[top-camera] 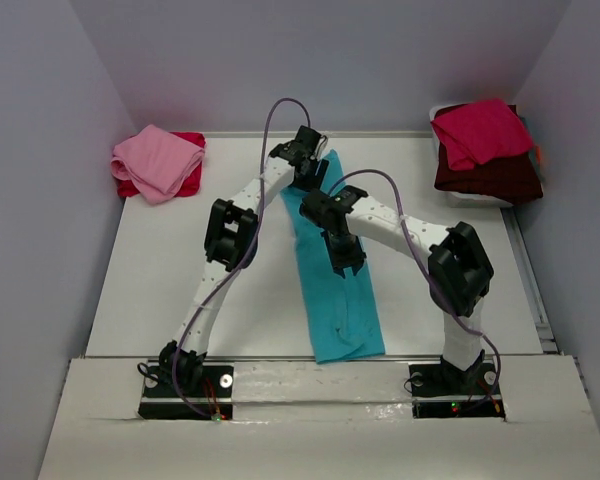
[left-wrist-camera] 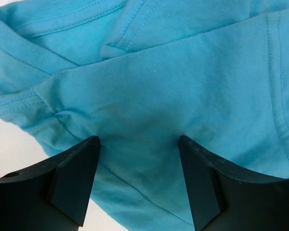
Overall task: Fold and stack the t-shirts
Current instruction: Rotate the tshirt 90 degrees
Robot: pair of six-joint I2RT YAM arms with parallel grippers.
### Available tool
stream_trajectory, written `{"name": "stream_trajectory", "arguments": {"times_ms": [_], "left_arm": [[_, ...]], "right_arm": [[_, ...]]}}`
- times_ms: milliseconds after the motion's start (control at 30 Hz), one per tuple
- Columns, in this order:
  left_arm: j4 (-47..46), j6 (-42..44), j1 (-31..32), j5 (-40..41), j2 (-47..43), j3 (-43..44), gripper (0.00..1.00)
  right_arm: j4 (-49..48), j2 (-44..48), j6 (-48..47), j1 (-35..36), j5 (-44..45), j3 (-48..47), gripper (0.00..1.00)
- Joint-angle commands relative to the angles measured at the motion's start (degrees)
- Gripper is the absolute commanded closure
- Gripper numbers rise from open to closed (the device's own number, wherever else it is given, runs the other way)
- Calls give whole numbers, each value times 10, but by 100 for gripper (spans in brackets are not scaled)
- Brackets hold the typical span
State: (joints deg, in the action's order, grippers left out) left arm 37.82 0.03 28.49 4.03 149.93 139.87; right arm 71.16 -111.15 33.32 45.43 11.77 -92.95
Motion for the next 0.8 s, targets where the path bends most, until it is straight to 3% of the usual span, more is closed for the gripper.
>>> {"name": "stream_trajectory", "arguments": {"times_ms": [0, 200, 467, 767], "left_arm": [[-5, 16, 6, -105, -4, 13, 21], [-9, 7, 6, -120, -13, 11, 21], [-28, -19, 11, 0, -102, -61, 20], [26, -88, 11, 53, -184, -96, 20]], "right_arm": [[0, 13, 4, -12, 21, -11, 65], [-1, 14, -1, -25, 24, -14, 65], [-21, 10, 1, -49, 28, -16, 65], [-67, -32, 6, -112, 29, -104, 65]]}}
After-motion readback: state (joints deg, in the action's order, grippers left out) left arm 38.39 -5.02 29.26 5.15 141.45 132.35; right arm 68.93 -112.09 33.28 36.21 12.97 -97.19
